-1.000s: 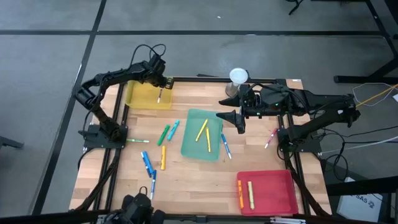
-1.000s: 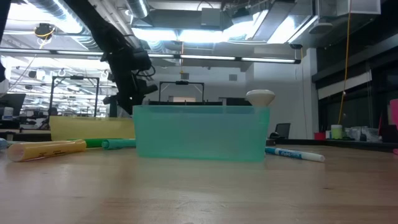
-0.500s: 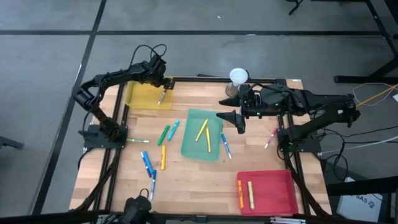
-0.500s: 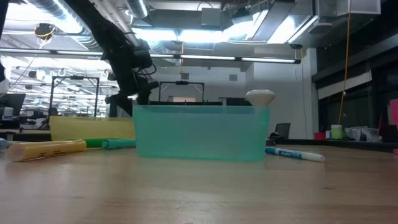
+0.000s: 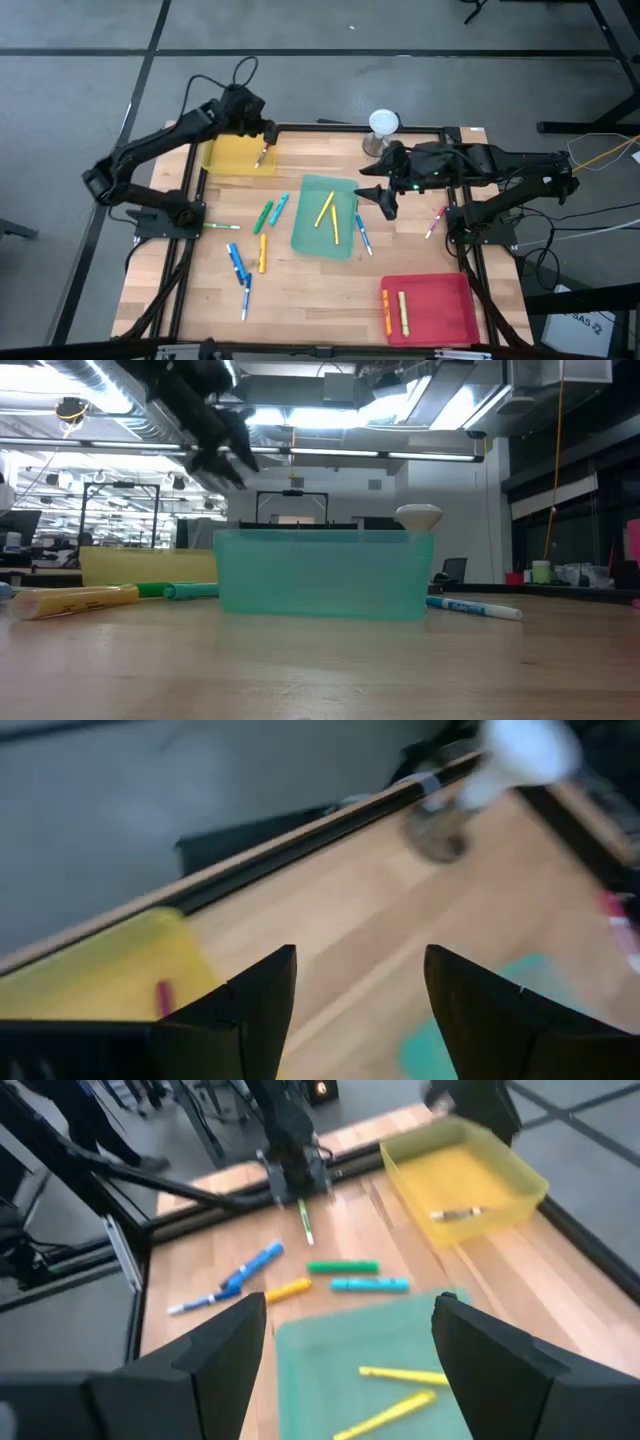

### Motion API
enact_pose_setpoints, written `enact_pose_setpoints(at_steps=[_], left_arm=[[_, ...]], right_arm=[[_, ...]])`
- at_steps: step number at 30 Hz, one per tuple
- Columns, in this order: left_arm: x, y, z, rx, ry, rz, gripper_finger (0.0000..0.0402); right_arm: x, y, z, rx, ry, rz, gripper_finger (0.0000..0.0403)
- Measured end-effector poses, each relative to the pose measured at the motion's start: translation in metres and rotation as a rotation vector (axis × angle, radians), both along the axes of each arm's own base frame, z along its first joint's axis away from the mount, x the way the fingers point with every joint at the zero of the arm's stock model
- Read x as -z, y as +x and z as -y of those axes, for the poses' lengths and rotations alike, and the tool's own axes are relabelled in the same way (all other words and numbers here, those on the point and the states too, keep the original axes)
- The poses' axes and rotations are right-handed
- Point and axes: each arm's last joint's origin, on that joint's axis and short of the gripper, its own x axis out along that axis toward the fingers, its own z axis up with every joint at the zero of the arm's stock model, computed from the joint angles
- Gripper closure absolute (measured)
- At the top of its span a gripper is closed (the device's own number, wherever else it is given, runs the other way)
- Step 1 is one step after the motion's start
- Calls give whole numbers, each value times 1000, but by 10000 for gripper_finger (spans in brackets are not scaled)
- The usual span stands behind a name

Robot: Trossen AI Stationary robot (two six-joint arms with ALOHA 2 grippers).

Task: Pick & Place Markers
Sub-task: Put the pink marker pen into the yellow bin

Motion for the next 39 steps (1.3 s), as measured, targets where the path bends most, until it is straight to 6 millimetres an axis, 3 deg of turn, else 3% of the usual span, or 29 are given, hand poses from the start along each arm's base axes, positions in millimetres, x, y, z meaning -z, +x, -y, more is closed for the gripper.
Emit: enact_pose_setpoints(at_steps=[10,16,28,39], left_arm=[[-36,1,51,158,101,137,187],[-41,7,69,208,79,185,189],[-55,28,106,385,117,338,190],[-60,32,117,388,144,390,190]], right_arm=[[15,-9,-3,-113,49,-184,124],[29,-22,-7,-227,41,-388,124],[50,-62,-22,-298,39,-836,124],[47,-79,-31,-316,39,-849,124]])
